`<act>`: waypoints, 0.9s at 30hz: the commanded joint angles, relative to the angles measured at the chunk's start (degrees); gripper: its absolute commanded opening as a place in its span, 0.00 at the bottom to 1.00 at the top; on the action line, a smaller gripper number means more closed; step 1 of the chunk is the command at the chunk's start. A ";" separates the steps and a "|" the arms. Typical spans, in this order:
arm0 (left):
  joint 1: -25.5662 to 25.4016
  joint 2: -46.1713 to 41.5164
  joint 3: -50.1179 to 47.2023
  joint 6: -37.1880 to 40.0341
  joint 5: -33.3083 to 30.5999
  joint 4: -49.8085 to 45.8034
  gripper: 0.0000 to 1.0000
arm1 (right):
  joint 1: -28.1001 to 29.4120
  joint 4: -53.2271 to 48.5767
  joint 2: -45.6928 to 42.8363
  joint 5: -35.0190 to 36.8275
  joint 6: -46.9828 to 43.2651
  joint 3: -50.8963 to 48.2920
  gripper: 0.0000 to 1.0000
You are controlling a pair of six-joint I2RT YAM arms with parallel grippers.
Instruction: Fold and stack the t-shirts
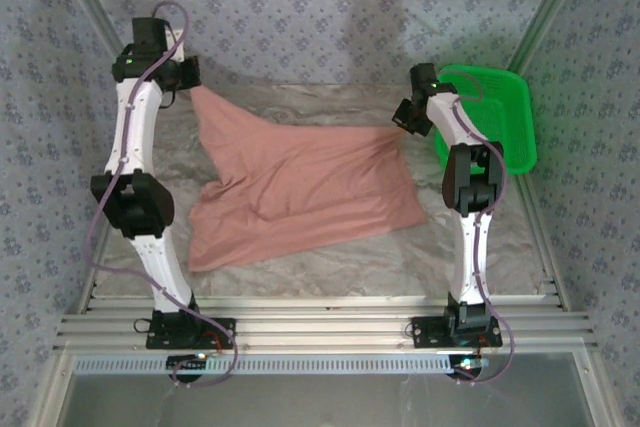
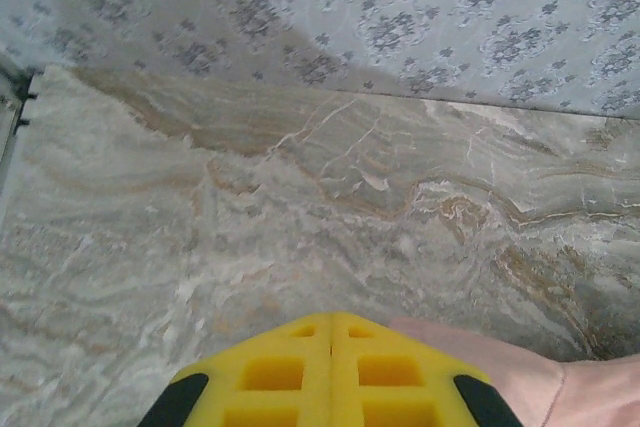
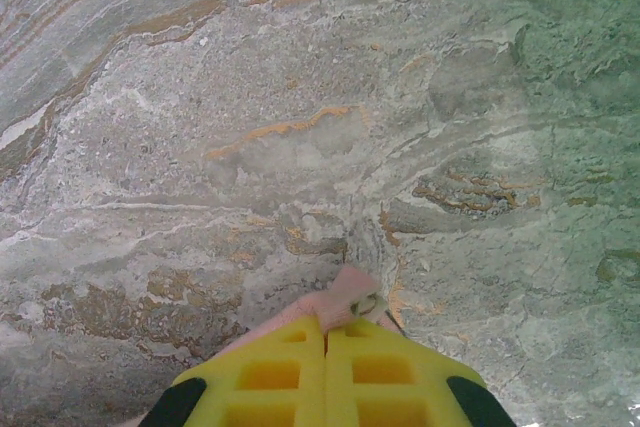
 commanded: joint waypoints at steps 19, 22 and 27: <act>-4.77 -0.42 11.62 5.52 -3.60 1.96 0.00 | -1.90 4.56 -2.56 -3.70 -1.93 0.42 0.00; -5.38 -0.71 11.08 6.96 -4.65 1.33 0.00 | -2.09 4.62 -2.82 -4.26 -2.69 -0.01 0.00; -5.72 -2.84 9.36 7.70 -5.29 0.78 0.00 | -2.34 5.31 -4.37 -5.46 -3.60 -1.06 0.00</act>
